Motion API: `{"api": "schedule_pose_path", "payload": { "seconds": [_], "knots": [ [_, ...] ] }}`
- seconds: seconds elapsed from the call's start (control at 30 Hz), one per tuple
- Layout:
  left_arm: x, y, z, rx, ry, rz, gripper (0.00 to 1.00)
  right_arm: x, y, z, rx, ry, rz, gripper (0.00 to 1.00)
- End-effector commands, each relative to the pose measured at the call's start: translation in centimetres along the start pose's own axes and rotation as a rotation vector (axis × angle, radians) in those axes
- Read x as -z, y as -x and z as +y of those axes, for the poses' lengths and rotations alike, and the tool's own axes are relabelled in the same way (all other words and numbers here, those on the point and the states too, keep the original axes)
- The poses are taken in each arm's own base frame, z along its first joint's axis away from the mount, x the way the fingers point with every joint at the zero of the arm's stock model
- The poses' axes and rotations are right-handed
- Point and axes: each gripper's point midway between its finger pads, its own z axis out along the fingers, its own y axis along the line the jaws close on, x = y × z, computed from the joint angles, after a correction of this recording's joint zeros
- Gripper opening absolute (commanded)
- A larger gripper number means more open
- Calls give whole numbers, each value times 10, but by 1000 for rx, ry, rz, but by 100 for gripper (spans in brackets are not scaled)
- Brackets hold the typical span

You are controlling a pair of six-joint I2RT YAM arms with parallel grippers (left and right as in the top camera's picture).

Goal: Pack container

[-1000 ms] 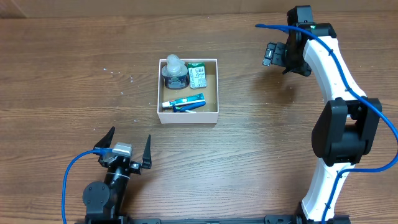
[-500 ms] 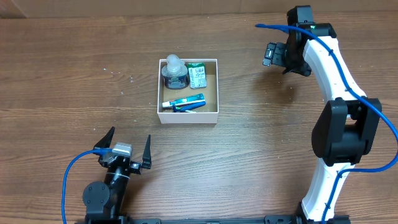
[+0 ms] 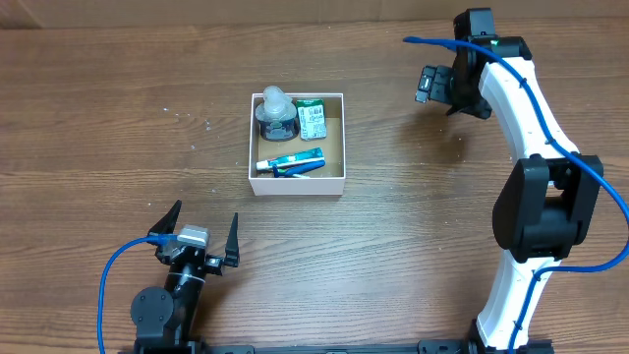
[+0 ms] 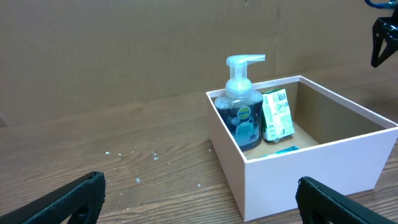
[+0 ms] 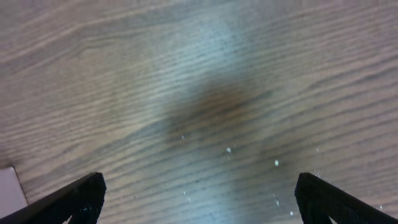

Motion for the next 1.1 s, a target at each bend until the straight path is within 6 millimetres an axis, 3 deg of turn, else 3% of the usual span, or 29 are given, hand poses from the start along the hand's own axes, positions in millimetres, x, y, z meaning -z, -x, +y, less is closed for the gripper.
{"api": "schedule_pose_path", "payload": {
  "seconds": [0.0,0.17,0.2,0.3,0.47,0.57,0.7,0.9,1.07],
  "knots": [
    [1,0,3,9,17,-6,100,20,18,14,18,26,-90,100],
    [1,0,3,9,17,-6,100,112,42,39,53,90,-325,100],
    [1,0,3,9,17,-6,100,145,42,40,63,110,-388,100],
    [1,0,3,9,17,-5,100,213,32,34,70,155,-516,100],
    [1,0,3,9,17,-6,100,274,-2,17,177,192,-752,100],
    [1,0,3,9,17,-6,100,280,-28,6,193,209,-847,100],
    [1,0,3,9,17,-6,100,273,-72,-15,179,247,-985,100],
    [1,0,3,9,17,-6,100,230,-133,-39,184,318,-1067,100],
    [1,0,3,9,17,-6,100,198,-170,-49,192,345,-1103,100]
  ]
}}
